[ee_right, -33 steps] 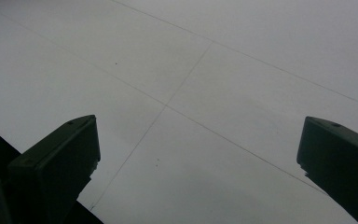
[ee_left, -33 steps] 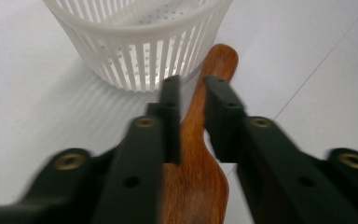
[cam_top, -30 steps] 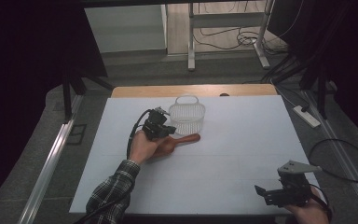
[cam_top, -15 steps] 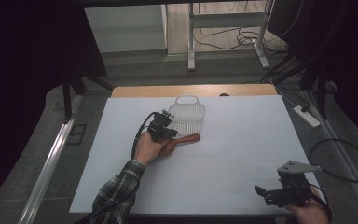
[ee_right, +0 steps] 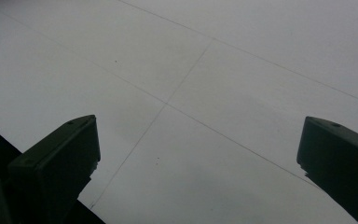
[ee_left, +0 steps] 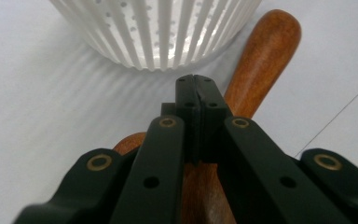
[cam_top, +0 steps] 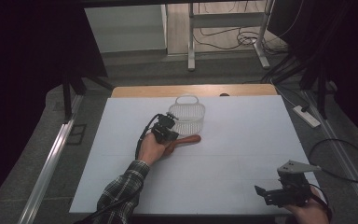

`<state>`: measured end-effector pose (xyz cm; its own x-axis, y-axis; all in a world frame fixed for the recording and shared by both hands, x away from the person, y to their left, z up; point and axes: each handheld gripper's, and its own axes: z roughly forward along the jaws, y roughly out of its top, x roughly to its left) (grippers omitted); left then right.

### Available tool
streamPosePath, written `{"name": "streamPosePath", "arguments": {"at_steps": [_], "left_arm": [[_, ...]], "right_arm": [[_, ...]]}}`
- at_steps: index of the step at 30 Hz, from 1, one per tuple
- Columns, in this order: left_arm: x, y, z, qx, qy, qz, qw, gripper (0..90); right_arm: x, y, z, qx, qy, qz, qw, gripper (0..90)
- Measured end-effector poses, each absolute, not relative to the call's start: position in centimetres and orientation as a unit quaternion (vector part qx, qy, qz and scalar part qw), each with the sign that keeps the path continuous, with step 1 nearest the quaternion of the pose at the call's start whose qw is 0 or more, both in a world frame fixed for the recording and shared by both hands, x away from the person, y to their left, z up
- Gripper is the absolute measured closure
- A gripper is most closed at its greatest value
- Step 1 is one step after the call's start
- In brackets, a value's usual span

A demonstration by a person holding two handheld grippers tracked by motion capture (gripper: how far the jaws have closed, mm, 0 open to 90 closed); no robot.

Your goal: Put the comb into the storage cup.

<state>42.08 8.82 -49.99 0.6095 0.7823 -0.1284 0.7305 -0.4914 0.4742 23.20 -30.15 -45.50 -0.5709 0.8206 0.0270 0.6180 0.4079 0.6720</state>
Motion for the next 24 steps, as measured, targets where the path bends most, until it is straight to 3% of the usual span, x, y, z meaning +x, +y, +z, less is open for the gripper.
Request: {"name": "streamPosePath", "arguments": {"at_steps": [24], "left_arm": [[39.9,7.6,-50.1,0.877,0.412,0.031,0.246,89.0]], "right_arm": [[23.1,-30.1,-45.5,0.435,0.825,0.324,0.157,0.0]]}}
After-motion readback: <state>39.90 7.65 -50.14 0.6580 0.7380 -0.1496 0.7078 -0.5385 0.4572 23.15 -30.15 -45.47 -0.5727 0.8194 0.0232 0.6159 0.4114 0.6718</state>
